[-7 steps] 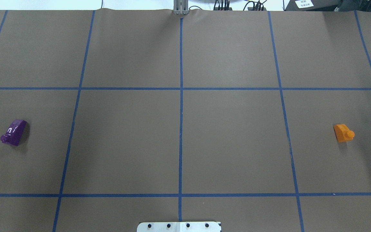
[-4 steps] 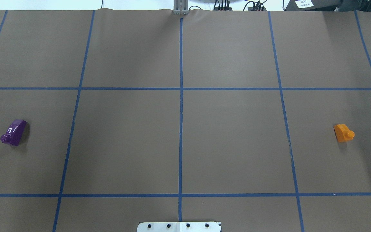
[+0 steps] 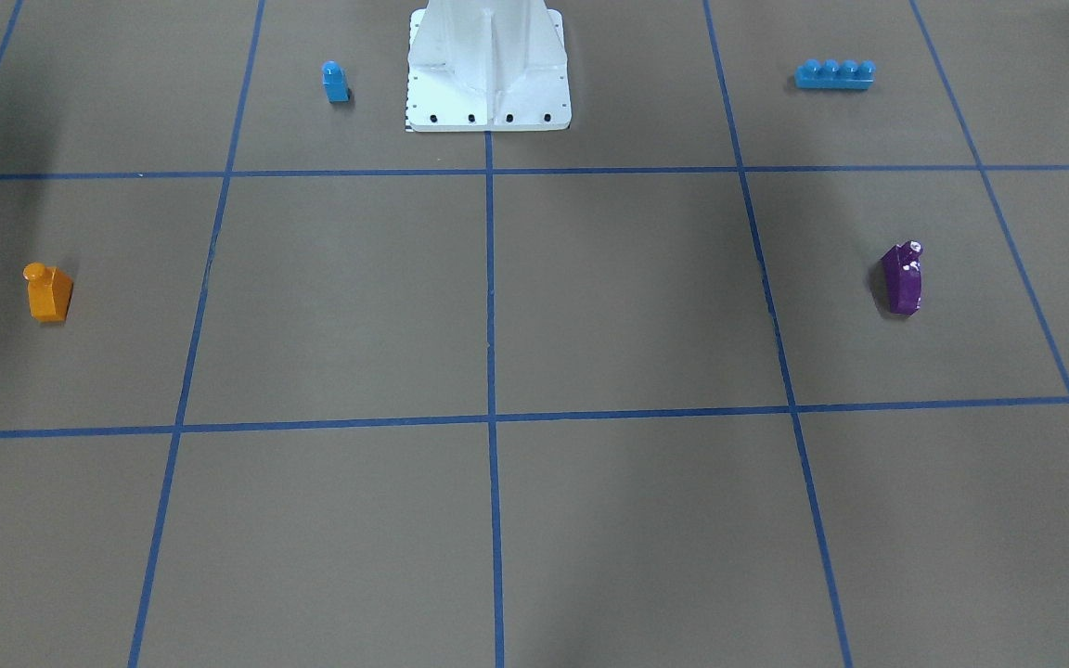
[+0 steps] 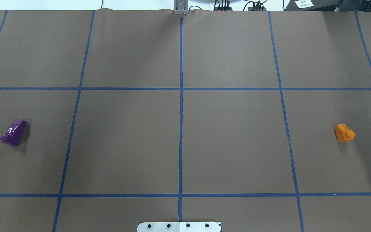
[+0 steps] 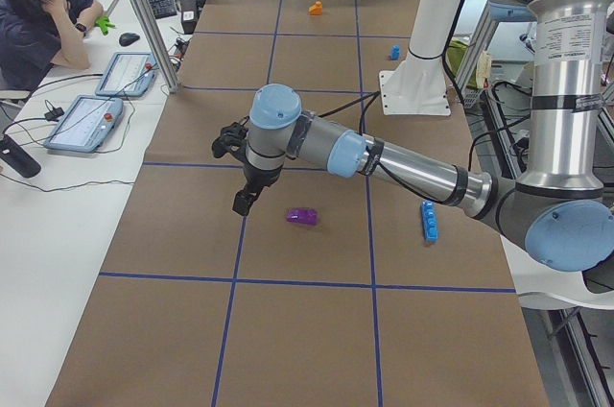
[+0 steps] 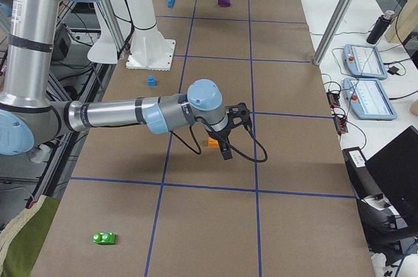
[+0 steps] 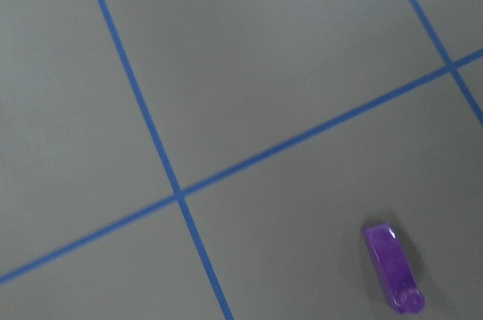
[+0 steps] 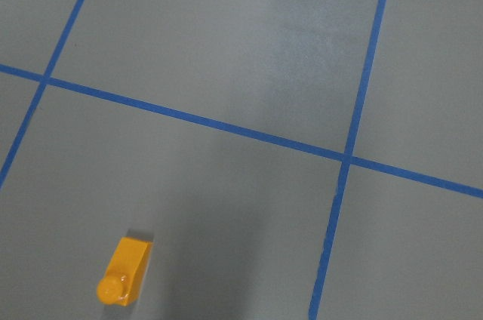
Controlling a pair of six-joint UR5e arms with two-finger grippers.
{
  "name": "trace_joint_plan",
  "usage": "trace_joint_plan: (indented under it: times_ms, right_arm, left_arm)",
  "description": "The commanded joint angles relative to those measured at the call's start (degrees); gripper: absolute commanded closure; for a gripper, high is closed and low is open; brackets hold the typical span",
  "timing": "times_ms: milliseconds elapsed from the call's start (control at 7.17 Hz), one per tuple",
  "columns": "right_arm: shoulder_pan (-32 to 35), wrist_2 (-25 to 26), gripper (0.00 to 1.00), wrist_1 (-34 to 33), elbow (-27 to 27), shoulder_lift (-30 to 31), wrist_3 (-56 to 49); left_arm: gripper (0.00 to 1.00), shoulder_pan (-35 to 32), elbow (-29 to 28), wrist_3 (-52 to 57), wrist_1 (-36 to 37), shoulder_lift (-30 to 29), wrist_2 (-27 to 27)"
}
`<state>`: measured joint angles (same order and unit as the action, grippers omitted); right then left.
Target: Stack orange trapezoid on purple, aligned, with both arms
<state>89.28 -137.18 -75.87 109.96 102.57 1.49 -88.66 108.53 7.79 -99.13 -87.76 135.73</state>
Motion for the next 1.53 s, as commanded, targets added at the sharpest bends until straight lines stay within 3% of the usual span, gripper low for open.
trace_joint_plan:
  times_ms: [0, 279, 418, 558, 697, 976, 1394]
  right_arm:
    - [-2.5, 0.7, 0.00, 3.6, 0.8, -0.1, 0.2]
    - [-9.3, -1.2, 0.01, 6.9, -1.0, -3.9, 0.6]
    - [-12.3, -1.2, 0.00, 6.8, -0.8, -4.0, 4.6]
    - [-16.4, 0.0, 0.00, 6.9, 0.1, -4.6, 13.4]
    - [-20.2, 3.6, 0.00, 6.9, 2.1, -4.6, 18.6]
    - [-22.0, 4.2, 0.00, 8.1, 2.4, -4.6, 20.2]
    - [-22.0, 4.3, 0.00, 9.8, 2.1, -4.3, 20.2]
  left_arm:
    - [0.00, 2.5, -4.9, -5.7, -15.7, 3.3, 3.7]
    - [0.00, 8.3, -5.0, -16.1, -18.2, 5.0, 3.7]
    - [0.00, 12.2, -5.0, -24.1, -22.1, 6.6, 3.2]
    - [0.00, 15.4, -5.2, -34.0, -30.6, 8.9, 0.9]
    - [0.00, 21.8, -5.3, -40.3, -35.0, 10.1, -3.4]
    - [0.00, 34.5, -5.3, -48.9, -35.3, 10.2, -18.1]
    - [0.00, 41.1, -6.9, -52.6, -35.3, 10.3, -22.7]
